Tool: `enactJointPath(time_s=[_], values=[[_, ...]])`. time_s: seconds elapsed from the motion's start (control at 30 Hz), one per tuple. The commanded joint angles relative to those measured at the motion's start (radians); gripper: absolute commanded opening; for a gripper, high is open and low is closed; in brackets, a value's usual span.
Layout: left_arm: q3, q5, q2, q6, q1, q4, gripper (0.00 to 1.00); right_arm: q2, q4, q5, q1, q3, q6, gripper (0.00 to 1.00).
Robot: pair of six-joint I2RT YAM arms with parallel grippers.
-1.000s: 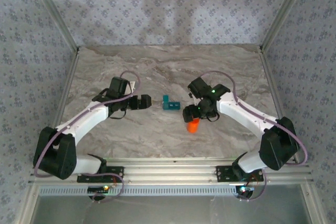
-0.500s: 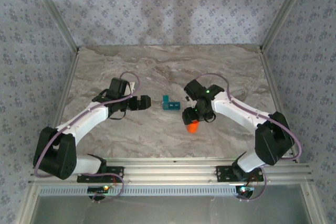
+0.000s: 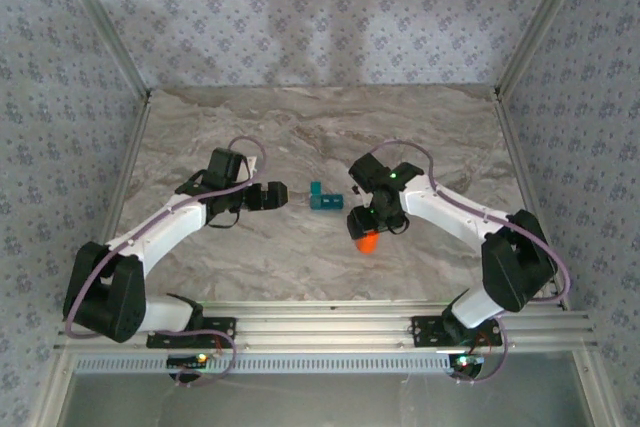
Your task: Sort the pills into containers
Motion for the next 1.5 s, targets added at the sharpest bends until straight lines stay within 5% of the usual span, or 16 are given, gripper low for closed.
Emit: enactJointPath(time_s=[0.0, 0.27, 0.63, 1.0, 1.47], values=[[0.006, 0.010, -0.029, 0.009, 0.009, -0.002, 0.99, 0.014, -0.008, -0.012, 0.009, -0.010, -0.017, 0.69], [0.006, 0.010, -0.038, 0.011, 0.009, -0.003, 0.99, 0.027, -0.001, -0.016, 0.011, -0.020, -0.018, 0.65], [0.032, -0.050, -0.045, 0.018, 0.010, -0.014, 0.99, 0.023, -0.033, -0.056, 0.010, 0.016, -0.030, 0.40], [0.006, -0.168, -0.070, 0.029, 0.012, 0.090, 0.99, 0.024, -0.085, -0.081, -0.023, 0.184, -0.046, 0.39], [0.111, -0.058, -0.002, 0.154, 0.013, 0.106, 0.99, 0.094, -0.142, -0.198, -0.199, 0.400, -0.111, 0.36]])
